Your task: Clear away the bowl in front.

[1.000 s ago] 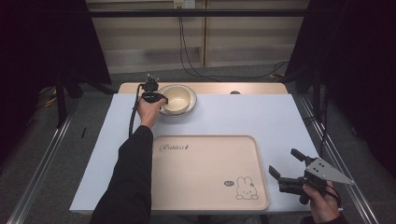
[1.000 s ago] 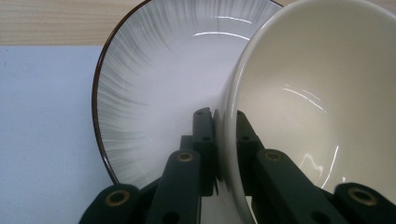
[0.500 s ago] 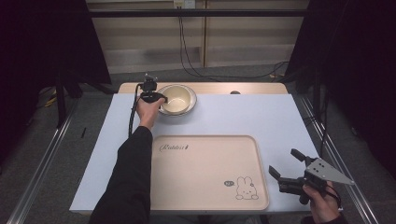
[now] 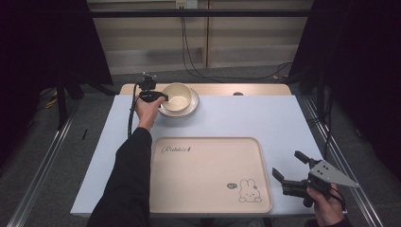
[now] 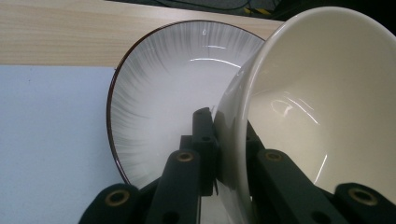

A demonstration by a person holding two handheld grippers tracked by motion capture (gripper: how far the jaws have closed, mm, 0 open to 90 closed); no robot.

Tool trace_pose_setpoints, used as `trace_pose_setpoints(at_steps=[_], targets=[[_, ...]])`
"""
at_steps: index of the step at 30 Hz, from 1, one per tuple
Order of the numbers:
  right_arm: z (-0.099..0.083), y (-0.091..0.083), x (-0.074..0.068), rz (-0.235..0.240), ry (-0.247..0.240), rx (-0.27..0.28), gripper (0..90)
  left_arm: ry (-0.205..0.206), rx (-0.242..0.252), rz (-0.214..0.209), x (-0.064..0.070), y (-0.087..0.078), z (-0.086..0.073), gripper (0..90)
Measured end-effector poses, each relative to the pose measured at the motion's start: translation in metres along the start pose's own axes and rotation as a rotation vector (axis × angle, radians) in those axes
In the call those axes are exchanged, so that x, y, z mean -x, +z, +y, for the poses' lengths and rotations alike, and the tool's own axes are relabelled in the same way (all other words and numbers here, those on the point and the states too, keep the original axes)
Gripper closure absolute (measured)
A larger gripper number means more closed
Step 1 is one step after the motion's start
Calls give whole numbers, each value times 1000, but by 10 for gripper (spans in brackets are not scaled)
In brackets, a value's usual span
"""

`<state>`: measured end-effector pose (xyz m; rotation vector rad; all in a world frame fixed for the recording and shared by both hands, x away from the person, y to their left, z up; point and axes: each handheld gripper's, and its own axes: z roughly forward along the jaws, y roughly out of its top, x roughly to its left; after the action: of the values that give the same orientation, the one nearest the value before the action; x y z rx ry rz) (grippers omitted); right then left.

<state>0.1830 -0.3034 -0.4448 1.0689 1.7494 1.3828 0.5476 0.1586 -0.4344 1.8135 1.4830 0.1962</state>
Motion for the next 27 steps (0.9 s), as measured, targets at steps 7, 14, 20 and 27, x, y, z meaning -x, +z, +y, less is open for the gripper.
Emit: trace_pose_setpoints(at_steps=[7, 14, 20, 27], targets=[[0, 0, 0, 0, 1, 4, 11, 16, 28, -31, 0, -13, -2, 838], [0, 0, -1, 1, -1, 10, 11, 38, 38, -35, 2, -23, -2, 838], [1, 0, -1, 2, -1, 9, 11, 63, 31, -62, 4, -31, -3, 838], [1, 0, -1, 1, -2, 8, 12, 89, 40, -83, 10, -41, -5, 838]])
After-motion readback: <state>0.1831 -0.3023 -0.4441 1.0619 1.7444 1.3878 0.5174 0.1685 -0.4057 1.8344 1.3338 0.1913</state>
